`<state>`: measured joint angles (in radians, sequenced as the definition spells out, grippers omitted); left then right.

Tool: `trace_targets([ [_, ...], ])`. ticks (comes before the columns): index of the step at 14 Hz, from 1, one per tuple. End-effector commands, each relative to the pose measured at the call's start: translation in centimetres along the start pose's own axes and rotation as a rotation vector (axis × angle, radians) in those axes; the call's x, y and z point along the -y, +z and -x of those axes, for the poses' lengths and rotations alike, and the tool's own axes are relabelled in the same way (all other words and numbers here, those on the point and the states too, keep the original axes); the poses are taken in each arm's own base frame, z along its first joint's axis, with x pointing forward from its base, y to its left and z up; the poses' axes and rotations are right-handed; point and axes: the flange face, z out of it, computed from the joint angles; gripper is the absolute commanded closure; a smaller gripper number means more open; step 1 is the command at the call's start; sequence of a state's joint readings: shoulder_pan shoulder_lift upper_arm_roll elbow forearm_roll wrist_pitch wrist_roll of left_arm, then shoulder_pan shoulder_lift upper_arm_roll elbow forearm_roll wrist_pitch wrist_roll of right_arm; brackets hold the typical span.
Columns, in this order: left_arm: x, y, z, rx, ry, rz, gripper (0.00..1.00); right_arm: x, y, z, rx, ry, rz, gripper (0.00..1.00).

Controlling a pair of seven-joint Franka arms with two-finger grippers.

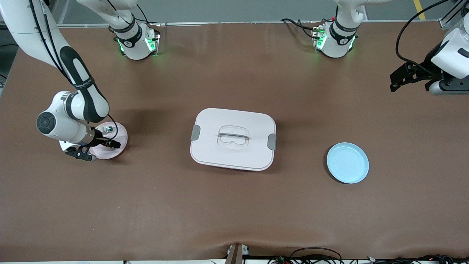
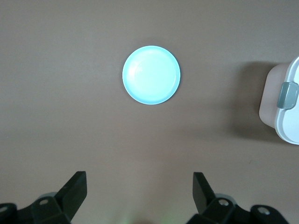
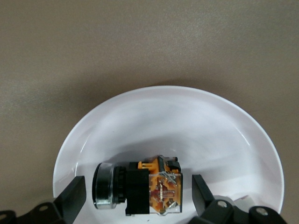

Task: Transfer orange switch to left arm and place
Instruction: 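Close the right gripper on the orange push-button switch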

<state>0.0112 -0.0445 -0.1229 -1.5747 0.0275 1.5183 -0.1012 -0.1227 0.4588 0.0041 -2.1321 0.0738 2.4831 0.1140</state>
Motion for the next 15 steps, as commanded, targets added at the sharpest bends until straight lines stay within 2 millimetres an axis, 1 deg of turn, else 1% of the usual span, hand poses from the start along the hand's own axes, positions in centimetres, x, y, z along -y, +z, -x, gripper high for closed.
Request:
trace_targets([
  [1, 0.0, -0.7, 0.3, -0.001, 0.015, 0.016, 0.00, 0.2, 0.0, -0.2, -0.005, 0.010, -0.010, 0.13],
  [2, 0.0, -0.7, 0.3, -0.001, 0.015, 0.016, 0.00, 0.2, 0.0, -0.2, -0.005, 0.008, -0.010, 0.33],
  [3, 0.1, -0.7, 0.3, -0.001, 0.013, 0.016, 0.00, 0.2, 0.0, -0.2, -0.005, 0.006, -0.010, 0.59],
  [4, 0.0, -0.7, 0.4, -0.003, 0.015, 0.016, 0.00, 0.2, 0.0, -0.2, -0.005, 0.008, -0.010, 0.88],
  [5, 0.0, -0.7, 0.4, -0.003, 0.015, 0.016, 0.00, 0.2, -0.1, -0.2, -0.005, 0.009, -0.010, 1.00],
  [7, 0.0, -0.9, 0.4, -0.006, 0.015, 0.016, 0.00, 0.2, -0.3, -0.2, 0.001, 0.018, -0.010, 1.00],
  [8, 0.1, -1.0, 0.4, -0.007, 0.013, 0.016, 0.00, 0.3, -0.9, -0.1, 0.010, 0.019, -0.010, 1.00],
  [9, 0.1, -1.0, 0.4, -0.007, 0.013, 0.016, 0.00, 0.5, -1.9, -0.1, 0.032, 0.025, -0.014, 1.00],
  [11, 0.1, -1.0, 0.4, -0.007, 0.013, 0.016, 0.00, 1.1, -4.5, -0.1, 0.072, 0.095, -0.072, 1.00],
  [13, 0.2, -1.3, 0.5, -0.013, 0.010, 0.018, 0.00, 1.6, -6.7, -0.1, 0.102, 0.104, -0.092, 1.00],
  [15, 0.2, -1.0, 0.5, -0.007, 0.010, 0.018, 0.00, 2.2, -9.0, 0.3, 0.149, 0.160, -0.131, 1.00],
])
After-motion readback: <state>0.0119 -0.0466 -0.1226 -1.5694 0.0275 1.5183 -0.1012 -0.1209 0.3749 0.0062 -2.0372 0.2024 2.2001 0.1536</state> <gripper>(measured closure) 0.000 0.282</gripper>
